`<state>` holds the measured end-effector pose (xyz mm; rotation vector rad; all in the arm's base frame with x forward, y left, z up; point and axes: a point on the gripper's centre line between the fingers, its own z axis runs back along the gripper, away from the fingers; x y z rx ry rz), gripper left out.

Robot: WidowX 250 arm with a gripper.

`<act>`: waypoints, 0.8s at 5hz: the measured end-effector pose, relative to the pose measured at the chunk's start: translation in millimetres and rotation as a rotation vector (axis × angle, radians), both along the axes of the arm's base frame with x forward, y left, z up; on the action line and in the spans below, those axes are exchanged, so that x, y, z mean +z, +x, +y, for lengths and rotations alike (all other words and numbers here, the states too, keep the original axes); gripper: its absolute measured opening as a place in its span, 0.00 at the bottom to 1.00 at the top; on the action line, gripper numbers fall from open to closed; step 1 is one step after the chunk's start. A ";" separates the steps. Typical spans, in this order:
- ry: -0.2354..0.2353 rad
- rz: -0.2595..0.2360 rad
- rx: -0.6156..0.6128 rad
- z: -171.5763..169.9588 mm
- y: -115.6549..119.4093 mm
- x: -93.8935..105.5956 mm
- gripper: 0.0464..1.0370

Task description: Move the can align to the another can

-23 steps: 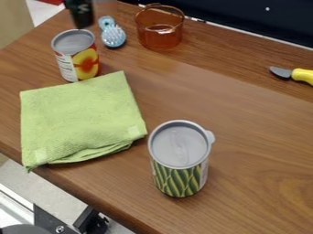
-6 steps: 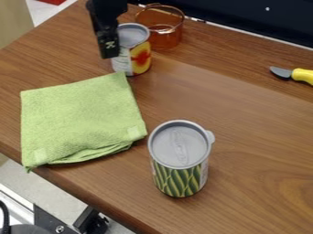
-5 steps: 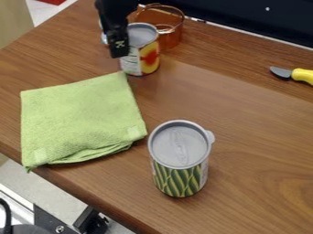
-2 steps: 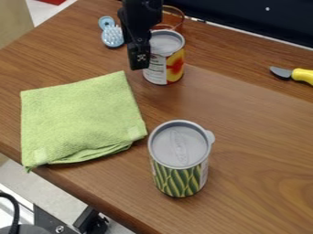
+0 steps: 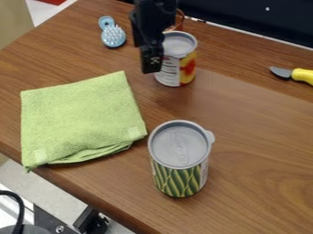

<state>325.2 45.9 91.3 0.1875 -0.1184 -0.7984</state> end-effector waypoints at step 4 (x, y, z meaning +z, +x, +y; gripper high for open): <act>-0.007 0.015 -0.024 -25.8 19.1 -12.3 0.96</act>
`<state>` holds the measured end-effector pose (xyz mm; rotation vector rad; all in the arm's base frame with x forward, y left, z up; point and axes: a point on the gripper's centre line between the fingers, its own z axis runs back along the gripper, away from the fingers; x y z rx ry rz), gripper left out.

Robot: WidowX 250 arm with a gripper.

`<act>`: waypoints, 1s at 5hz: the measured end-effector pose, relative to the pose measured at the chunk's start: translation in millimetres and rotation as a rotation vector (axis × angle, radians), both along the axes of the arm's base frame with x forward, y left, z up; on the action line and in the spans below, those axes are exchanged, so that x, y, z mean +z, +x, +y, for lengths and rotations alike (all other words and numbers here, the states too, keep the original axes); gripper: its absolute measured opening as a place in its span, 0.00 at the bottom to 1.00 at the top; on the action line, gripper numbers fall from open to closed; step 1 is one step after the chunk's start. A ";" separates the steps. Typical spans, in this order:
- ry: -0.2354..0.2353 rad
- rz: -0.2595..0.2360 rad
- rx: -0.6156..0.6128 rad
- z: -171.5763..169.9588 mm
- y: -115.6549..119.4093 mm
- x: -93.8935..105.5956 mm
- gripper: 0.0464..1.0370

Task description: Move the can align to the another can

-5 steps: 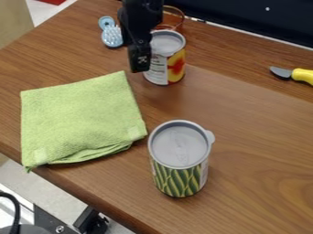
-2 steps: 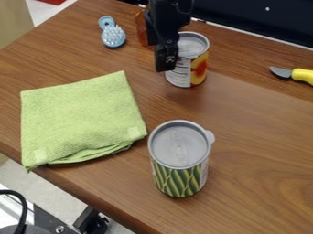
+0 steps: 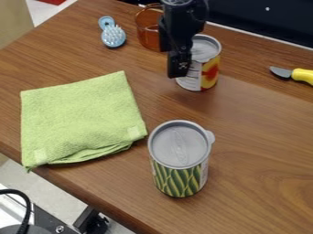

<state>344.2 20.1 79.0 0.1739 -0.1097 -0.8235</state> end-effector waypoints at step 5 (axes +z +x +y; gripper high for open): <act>-0.080 0.059 -0.070 -66.2 -4.8 2.6 0.96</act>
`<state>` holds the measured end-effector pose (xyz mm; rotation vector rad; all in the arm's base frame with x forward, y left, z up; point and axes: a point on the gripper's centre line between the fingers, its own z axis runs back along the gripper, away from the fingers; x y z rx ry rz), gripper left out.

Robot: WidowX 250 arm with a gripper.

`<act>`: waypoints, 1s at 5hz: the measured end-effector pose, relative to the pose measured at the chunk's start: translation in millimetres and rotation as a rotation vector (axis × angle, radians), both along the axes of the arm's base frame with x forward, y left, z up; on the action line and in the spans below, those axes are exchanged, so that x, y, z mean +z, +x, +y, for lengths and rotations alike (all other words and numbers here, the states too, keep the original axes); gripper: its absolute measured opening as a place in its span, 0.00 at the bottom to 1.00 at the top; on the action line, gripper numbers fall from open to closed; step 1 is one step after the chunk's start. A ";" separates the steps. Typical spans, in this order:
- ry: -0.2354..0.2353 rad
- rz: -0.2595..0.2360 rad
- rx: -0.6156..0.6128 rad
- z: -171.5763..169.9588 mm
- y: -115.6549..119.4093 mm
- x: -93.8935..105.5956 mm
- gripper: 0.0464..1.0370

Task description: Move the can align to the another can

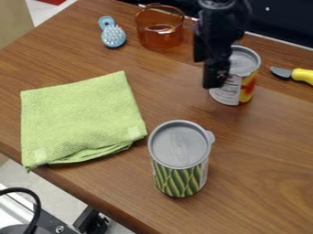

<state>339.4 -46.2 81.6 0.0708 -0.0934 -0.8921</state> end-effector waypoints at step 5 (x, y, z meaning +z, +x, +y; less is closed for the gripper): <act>-0.085 0.000 0.100 3.9 4.5 14.2 0.96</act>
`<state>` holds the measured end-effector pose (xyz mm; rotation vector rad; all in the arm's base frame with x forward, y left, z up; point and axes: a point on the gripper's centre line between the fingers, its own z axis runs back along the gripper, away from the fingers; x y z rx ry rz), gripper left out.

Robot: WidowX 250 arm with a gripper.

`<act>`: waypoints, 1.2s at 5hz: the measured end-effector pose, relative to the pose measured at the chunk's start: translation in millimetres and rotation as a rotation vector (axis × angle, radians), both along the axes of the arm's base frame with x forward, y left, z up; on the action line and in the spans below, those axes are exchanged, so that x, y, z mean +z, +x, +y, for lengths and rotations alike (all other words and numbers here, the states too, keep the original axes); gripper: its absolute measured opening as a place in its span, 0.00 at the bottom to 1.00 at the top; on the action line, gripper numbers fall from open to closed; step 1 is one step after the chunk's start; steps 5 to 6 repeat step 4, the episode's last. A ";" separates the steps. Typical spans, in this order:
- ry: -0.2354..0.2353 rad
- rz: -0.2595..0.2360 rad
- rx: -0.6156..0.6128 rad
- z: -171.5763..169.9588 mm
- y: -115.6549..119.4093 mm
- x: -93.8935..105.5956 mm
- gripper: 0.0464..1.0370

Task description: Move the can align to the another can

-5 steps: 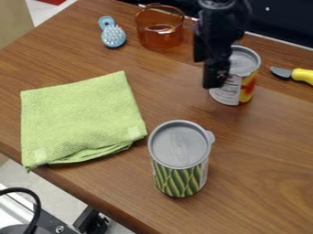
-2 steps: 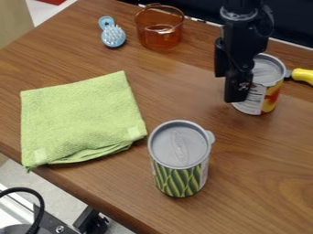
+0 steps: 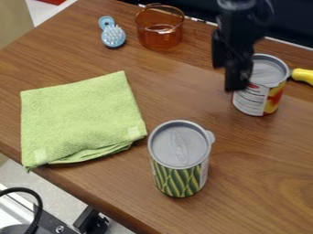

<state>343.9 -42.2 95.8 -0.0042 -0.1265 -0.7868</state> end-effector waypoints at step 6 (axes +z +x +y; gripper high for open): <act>0.024 -0.223 0.659 89.2 15.6 17.4 0.96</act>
